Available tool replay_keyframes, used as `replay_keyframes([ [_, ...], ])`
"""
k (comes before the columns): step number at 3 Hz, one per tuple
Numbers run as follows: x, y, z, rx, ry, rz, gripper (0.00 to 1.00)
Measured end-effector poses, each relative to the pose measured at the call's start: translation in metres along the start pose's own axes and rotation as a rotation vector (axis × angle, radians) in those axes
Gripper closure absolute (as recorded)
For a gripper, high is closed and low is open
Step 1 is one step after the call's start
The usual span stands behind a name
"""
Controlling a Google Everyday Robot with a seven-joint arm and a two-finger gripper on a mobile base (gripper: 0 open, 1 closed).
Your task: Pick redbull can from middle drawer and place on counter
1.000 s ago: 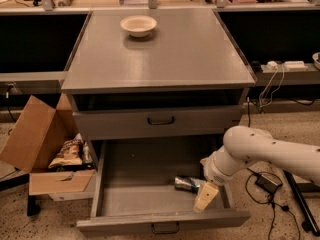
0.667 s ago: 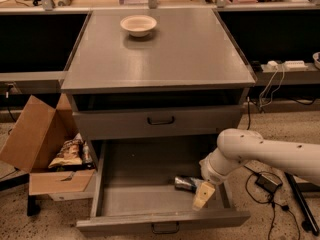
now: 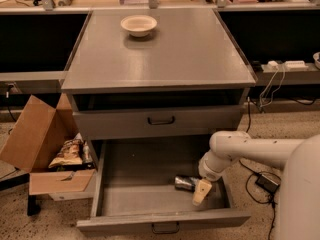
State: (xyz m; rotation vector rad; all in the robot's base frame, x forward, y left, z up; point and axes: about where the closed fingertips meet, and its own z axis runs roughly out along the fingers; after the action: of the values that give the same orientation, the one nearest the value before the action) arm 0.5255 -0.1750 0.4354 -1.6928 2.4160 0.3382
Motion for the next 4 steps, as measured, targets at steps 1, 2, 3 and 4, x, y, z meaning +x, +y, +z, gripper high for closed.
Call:
replay_keyframes([
  [1, 0.004, -0.014, 0.021, 0.003, 0.038, -0.014, 0.0],
  [2, 0.01, -0.023, 0.044, 0.003, 0.057, -0.01, 0.0],
  [3, 0.013, -0.028, 0.061, 0.019, 0.086, -0.011, 0.18],
  [4, 0.014, -0.031, 0.071, 0.039, 0.059, -0.015, 0.41],
])
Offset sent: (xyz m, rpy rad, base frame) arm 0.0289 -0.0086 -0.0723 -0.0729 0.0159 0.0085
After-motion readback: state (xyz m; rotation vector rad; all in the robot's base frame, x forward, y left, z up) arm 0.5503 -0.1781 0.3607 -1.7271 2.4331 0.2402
